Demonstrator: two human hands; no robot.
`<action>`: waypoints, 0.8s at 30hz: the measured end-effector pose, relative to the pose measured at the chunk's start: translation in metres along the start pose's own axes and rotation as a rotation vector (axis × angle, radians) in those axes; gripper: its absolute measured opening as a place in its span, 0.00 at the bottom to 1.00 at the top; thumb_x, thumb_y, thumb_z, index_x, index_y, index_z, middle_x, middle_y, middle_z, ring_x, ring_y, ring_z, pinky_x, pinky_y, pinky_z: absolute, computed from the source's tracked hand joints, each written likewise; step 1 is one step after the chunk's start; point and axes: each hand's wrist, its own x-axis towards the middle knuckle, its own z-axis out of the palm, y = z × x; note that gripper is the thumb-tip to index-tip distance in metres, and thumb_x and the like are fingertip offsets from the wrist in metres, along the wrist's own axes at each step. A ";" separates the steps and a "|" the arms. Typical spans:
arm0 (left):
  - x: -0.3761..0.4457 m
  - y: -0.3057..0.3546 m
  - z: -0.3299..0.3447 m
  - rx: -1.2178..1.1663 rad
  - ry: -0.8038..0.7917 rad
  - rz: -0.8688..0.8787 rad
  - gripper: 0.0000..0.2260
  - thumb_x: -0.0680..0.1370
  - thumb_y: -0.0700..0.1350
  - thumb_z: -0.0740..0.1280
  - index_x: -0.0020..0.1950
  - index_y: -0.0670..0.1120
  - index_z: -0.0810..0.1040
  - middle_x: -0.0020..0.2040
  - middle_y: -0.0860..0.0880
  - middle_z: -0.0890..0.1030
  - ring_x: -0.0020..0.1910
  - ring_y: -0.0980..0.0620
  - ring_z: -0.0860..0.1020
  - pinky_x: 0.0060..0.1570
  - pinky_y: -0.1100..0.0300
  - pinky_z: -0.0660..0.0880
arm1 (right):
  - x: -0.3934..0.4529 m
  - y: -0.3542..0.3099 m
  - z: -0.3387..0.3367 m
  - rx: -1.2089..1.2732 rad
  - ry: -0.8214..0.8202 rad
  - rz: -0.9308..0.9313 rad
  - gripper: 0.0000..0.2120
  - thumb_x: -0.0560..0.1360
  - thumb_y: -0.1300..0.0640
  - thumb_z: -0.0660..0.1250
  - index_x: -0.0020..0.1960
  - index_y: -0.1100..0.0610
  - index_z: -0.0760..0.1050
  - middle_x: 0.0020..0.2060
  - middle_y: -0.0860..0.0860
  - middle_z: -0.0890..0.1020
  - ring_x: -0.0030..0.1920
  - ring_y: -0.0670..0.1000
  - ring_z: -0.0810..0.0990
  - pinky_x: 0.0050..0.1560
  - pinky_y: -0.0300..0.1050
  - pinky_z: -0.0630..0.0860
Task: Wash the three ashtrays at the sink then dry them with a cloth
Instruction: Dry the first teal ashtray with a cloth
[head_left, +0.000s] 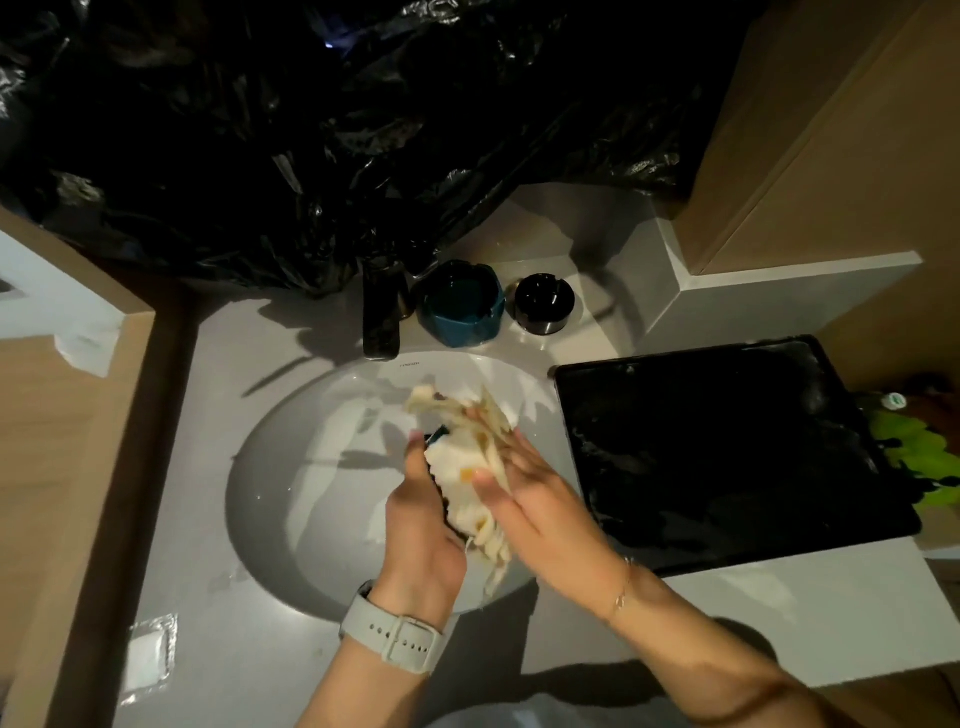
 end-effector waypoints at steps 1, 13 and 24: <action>0.000 0.002 0.002 0.014 0.012 0.005 0.23 0.81 0.59 0.60 0.57 0.42 0.82 0.51 0.41 0.86 0.50 0.44 0.85 0.56 0.48 0.78 | 0.002 0.008 -0.004 -0.025 0.013 0.013 0.24 0.83 0.49 0.49 0.77 0.53 0.57 0.77 0.45 0.58 0.76 0.38 0.51 0.77 0.40 0.45; -0.003 -0.003 0.025 -0.078 -0.077 -0.166 0.24 0.80 0.59 0.61 0.52 0.39 0.84 0.49 0.38 0.86 0.43 0.42 0.86 0.49 0.49 0.76 | -0.013 0.016 -0.015 -0.016 0.086 -0.002 0.23 0.83 0.48 0.49 0.72 0.57 0.68 0.72 0.48 0.69 0.75 0.39 0.58 0.77 0.41 0.48; -0.006 -0.032 0.036 -0.019 0.027 0.028 0.19 0.86 0.48 0.49 0.54 0.46 0.80 0.43 0.48 0.86 0.40 0.54 0.84 0.40 0.61 0.77 | -0.003 0.009 -0.005 0.111 0.065 0.050 0.27 0.82 0.44 0.46 0.78 0.53 0.53 0.79 0.45 0.48 0.77 0.40 0.41 0.77 0.44 0.39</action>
